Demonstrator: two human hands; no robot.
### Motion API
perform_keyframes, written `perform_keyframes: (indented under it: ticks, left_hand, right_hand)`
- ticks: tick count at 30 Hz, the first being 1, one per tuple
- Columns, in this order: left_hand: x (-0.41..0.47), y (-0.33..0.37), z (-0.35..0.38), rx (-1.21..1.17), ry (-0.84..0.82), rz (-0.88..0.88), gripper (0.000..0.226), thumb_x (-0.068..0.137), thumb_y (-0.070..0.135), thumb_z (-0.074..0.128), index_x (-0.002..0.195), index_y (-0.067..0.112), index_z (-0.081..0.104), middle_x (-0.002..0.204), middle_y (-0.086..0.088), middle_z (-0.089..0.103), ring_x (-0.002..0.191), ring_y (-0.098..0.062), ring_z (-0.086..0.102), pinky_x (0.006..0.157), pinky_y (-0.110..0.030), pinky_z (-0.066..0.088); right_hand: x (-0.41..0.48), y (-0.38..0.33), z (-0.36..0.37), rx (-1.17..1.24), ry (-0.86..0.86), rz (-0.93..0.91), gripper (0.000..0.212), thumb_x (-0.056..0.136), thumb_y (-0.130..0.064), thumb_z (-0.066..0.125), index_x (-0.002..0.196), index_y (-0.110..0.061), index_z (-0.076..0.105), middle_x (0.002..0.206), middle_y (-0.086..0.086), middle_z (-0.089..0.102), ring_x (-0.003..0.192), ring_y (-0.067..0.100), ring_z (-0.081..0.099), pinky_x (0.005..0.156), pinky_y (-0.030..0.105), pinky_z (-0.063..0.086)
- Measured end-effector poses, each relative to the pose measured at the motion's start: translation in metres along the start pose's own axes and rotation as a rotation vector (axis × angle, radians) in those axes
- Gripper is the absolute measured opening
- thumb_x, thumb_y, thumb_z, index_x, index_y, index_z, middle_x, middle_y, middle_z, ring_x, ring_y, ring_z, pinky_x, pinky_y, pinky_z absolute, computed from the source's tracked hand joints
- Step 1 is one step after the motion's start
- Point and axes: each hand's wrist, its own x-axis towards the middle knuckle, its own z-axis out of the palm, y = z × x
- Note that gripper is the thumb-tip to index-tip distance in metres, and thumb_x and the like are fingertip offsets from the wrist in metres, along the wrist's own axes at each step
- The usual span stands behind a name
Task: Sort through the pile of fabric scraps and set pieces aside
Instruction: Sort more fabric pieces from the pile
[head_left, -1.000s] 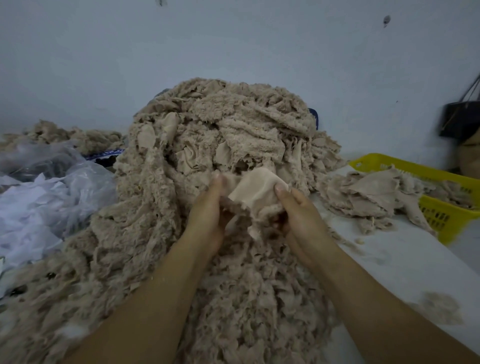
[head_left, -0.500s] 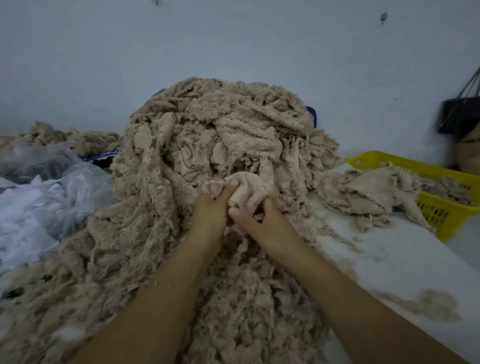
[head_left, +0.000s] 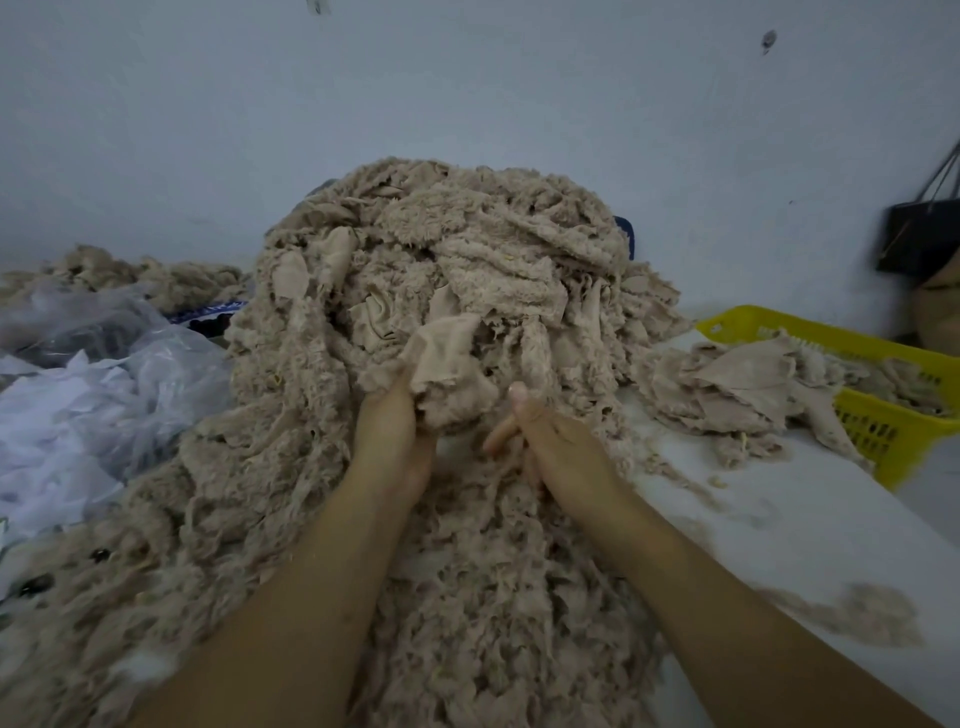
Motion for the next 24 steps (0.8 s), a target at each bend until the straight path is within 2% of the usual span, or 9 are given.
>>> perform_keyframes:
  ticks: [2,5,7,9,11,14,17,20,24]
  left_hand:
    - [-0.002,-0.007,0.004,0.193,-0.146,0.042,0.027,0.098,0.027,0.061,0.108,0.003,0.069,0.086,-0.009,0.074,0.072,-0.018,0.071,0.058,-0.024,0.055]
    - [-0.01,-0.016,0.006,0.399,-0.326,0.027,0.025,0.092,0.039,0.067,0.094,0.017,0.078,0.084,-0.008,0.076,0.074,-0.018,0.073,0.058,-0.025,0.055]
    - [-0.013,-0.018,0.008,0.452,-0.319,-0.051,0.033,0.092,0.052,0.062,0.094,0.024,0.08,0.088,-0.007,0.077,0.082,-0.019,0.075,0.066,-0.03,0.058]
    - [-0.012,-0.019,0.006,0.48,-0.3,-0.064,0.046,0.093,0.064,0.048,0.103,0.031,0.078,0.104,-0.004,0.077,0.097,-0.018,0.073,0.079,-0.033,0.059]
    - [-0.011,-0.021,0.004,0.569,-0.276,0.008,0.05,0.095,0.068,0.037,0.107,0.037,0.074,0.116,0.008,0.072,0.105,-0.007,0.068,0.083,-0.026,0.054]
    - [-0.004,-0.029,0.0,1.025,-0.259,0.162,0.041,0.102,0.056,0.036,0.121,0.036,0.066,0.146,0.015,0.045,0.136,-0.005,0.039,0.111,-0.035,0.034]
    - [0.002,-0.037,0.002,1.297,-0.342,0.124,0.042,0.107,0.04,0.036,0.137,0.021,0.059,0.162,-0.001,0.027,0.151,-0.018,0.017,0.12,-0.036,0.014]
    - [-0.001,-0.039,-0.001,1.295,-0.383,0.068,0.045,0.108,0.036,0.031,0.139,0.017,0.058,0.152,-0.007,0.046,0.14,-0.022,0.039,0.107,-0.026,0.03]
    - [-0.009,-0.033,0.003,0.972,-0.308,0.098,0.039,0.108,0.034,0.033,0.108,0.03,0.072,0.124,0.004,0.068,0.109,-0.008,0.061,0.085,-0.021,0.046]
  right_hand:
    - [0.004,0.002,-0.001,0.121,0.037,0.065,0.054,0.071,-0.092,0.039,0.089,-0.049,0.065,0.063,-0.012,0.063,0.058,0.003,0.06,0.06,0.023,0.047]
    - [0.009,0.008,-0.004,0.328,0.011,0.153,0.037,0.088,-0.059,0.062,0.094,-0.023,0.067,0.061,-0.001,0.059,0.049,0.01,0.053,0.045,0.026,0.042]
    - [0.011,0.011,-0.002,0.348,-0.014,0.189,0.029,0.095,-0.039,0.063,0.086,-0.011,0.064,0.057,0.0,0.053,0.044,0.009,0.047,0.039,0.024,0.036]
    - [0.013,0.006,-0.005,0.45,0.029,0.178,0.027,0.091,-0.041,0.064,0.079,-0.018,0.067,0.053,-0.005,0.053,0.042,0.007,0.046,0.038,0.022,0.036]
    - [0.017,0.002,-0.025,0.684,0.236,0.086,0.032,0.089,-0.055,0.058,0.078,-0.029,0.073,0.06,-0.006,0.061,0.046,0.007,0.052,0.043,0.022,0.043]
    - [0.021,0.009,-0.059,1.009,0.581,0.105,0.057,0.094,-0.067,0.043,0.119,-0.021,0.063,0.102,-0.001,0.071,0.062,0.01,0.067,0.056,0.025,0.054]
    - [0.02,0.028,-0.054,0.751,0.671,0.382,0.045,0.101,-0.051,0.042,0.105,-0.012,0.063,0.085,0.001,0.066,0.045,0.007,0.058,0.043,0.022,0.047]
    - [0.025,0.032,-0.041,0.417,0.579,0.346,0.025,0.102,-0.028,0.046,0.091,-0.015,0.064,0.08,0.002,0.064,0.043,0.006,0.054,0.041,0.022,0.043]
    - [0.023,0.035,-0.025,0.088,0.385,0.247,0.031,0.102,-0.033,0.048,0.083,-0.02,0.069,0.072,-0.004,0.069,0.049,0.005,0.061,0.045,0.018,0.046]
